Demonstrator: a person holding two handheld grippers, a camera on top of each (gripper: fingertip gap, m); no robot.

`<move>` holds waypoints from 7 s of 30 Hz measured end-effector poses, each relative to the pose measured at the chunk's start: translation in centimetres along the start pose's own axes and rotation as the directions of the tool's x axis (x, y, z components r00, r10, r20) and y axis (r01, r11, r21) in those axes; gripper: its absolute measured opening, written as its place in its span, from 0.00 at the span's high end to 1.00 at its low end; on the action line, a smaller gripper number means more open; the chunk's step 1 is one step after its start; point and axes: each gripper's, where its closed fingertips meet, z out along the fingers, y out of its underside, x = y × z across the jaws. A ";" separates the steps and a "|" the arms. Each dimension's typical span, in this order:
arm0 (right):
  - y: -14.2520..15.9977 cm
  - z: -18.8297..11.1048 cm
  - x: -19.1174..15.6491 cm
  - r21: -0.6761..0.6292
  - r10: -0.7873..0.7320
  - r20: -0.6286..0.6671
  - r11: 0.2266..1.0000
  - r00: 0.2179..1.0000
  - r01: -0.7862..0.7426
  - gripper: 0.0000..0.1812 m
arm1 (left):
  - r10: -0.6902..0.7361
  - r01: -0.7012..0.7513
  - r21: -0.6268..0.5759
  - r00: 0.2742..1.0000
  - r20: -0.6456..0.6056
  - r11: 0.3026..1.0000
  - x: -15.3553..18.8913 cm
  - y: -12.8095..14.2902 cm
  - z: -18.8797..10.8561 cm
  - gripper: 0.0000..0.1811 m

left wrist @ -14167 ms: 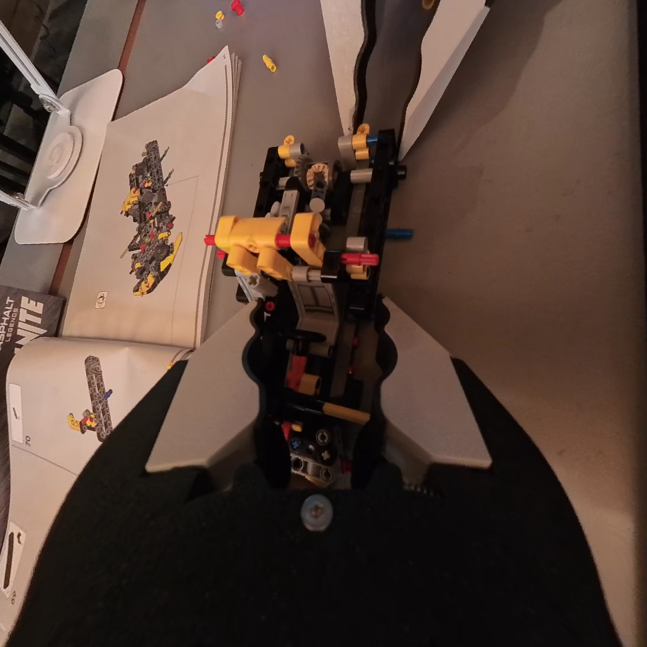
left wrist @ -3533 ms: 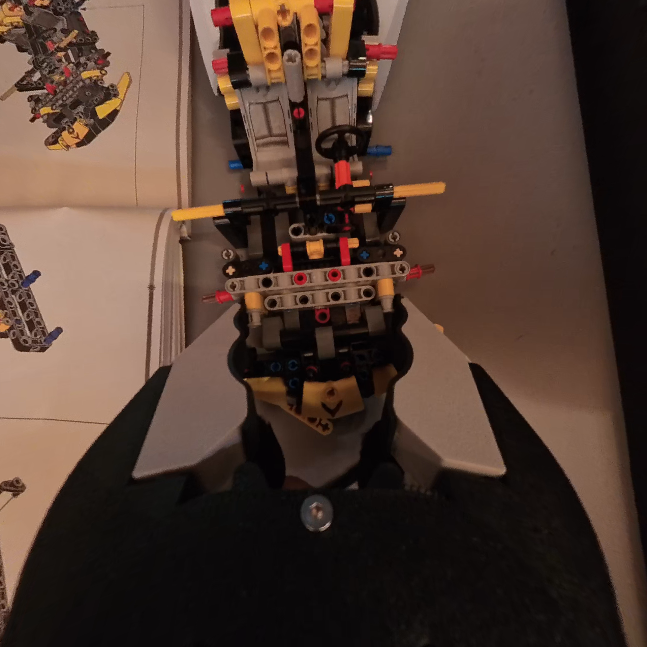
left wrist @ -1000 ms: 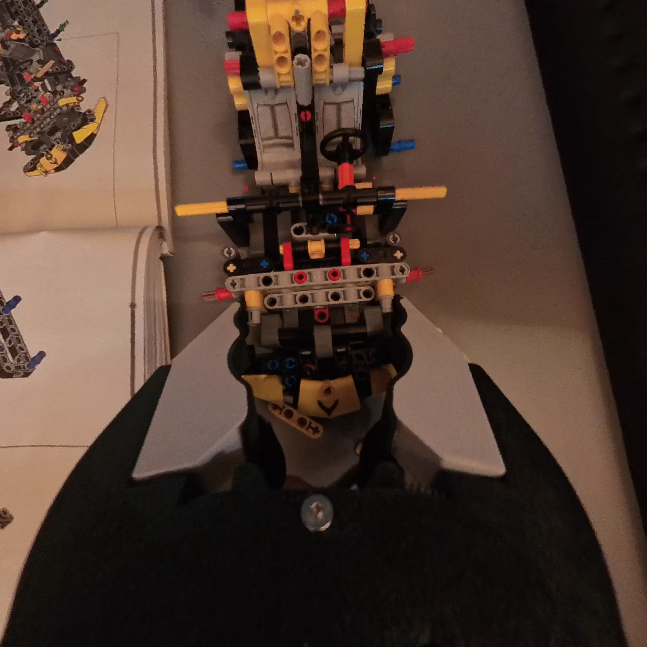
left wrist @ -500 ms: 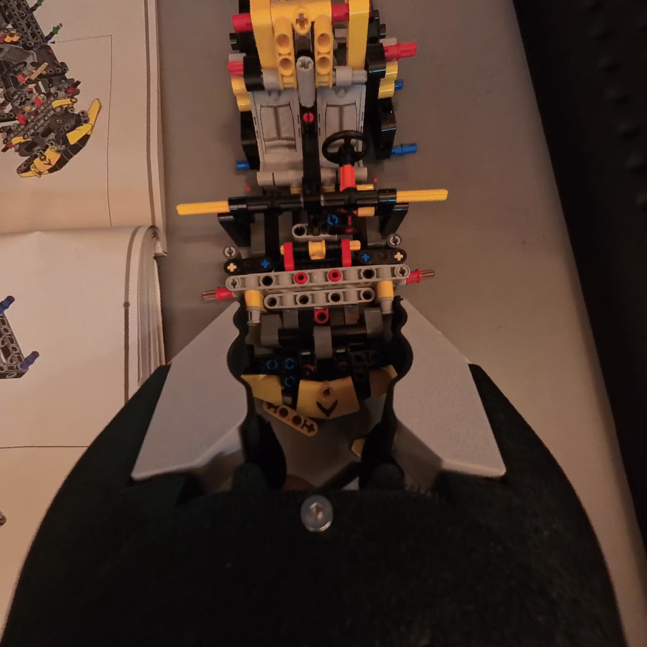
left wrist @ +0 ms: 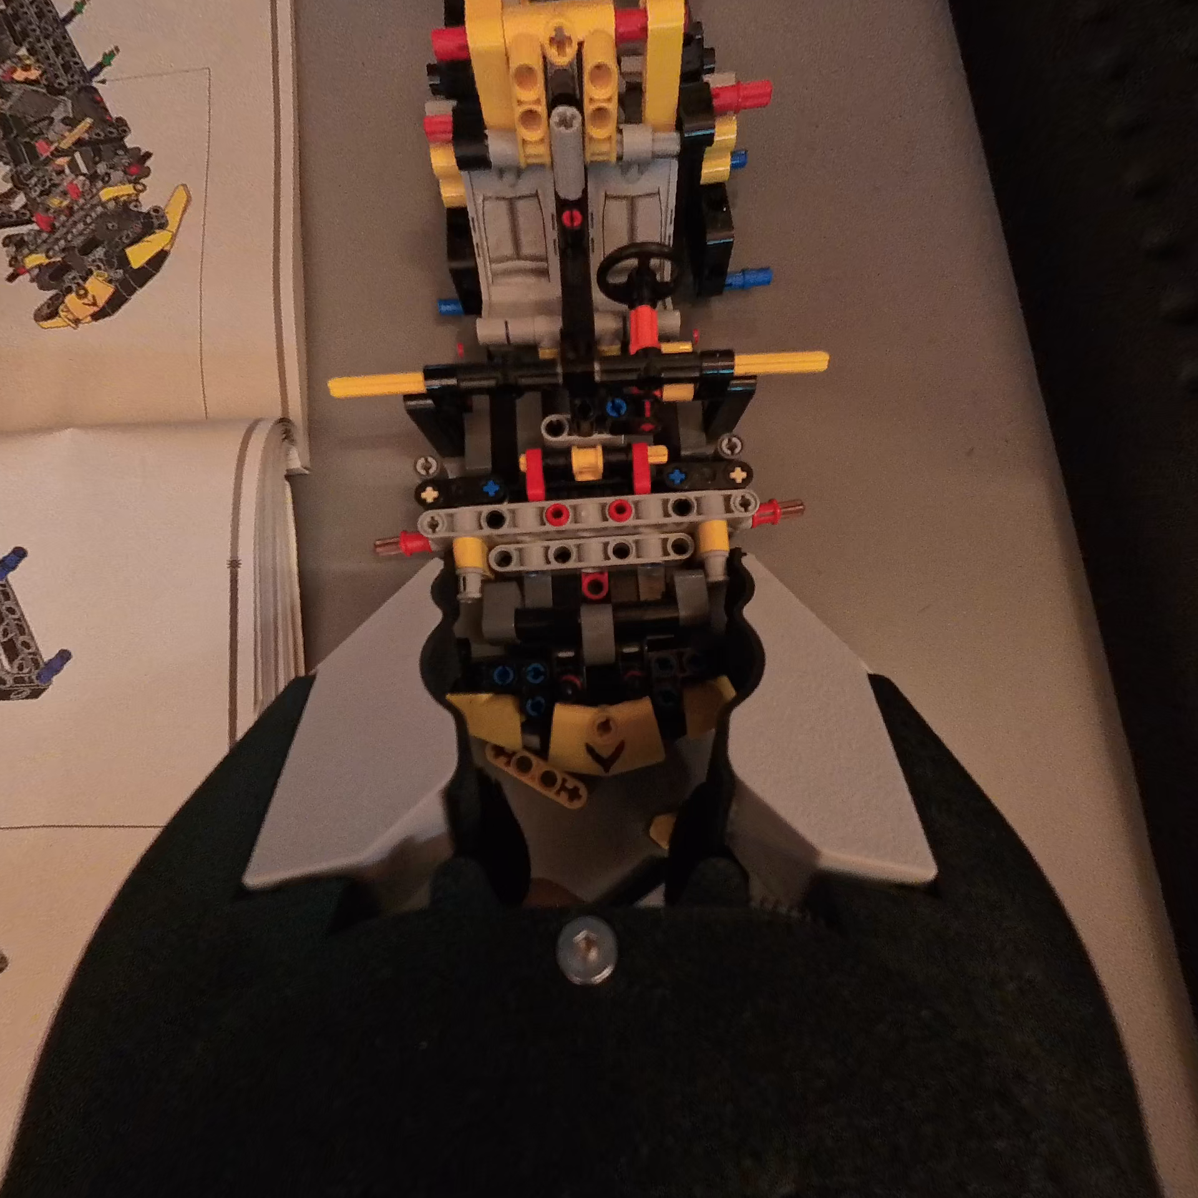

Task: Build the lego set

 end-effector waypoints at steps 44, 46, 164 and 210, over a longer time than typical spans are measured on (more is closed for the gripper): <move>-2.6 -2.5 -3.4 0.379 0.654 -0.400 0.756 0.642 -0.534 0.85 | -0.075 0.031 0.068 0.519 0.852 0.997 9.6 -4.2 -4.4 0.89; -1.5 -1.3 -3.5 0.292 0.656 -0.407 0.753 0.636 -0.590 0.85 | -0.153 0.084 0.128 0.552 0.819 0.988 9.4 -4.0 -4.5 0.89; -8.5 6.7 -1.8 -0.006 -0.141 -0.053 0.990 0.989 0.141 0.54 | -0.245 0.232 0.120 0.962 0.118 0.965 1.0 -1.3 0.1 0.45; -11.4 1.7 -2.4 0.234 -0.047 0.143 0.972 0.989 0.012 0.61 | -0.245 0.232 0.124 0.964 0.099 0.965 1.2 -1.3 0.1 0.46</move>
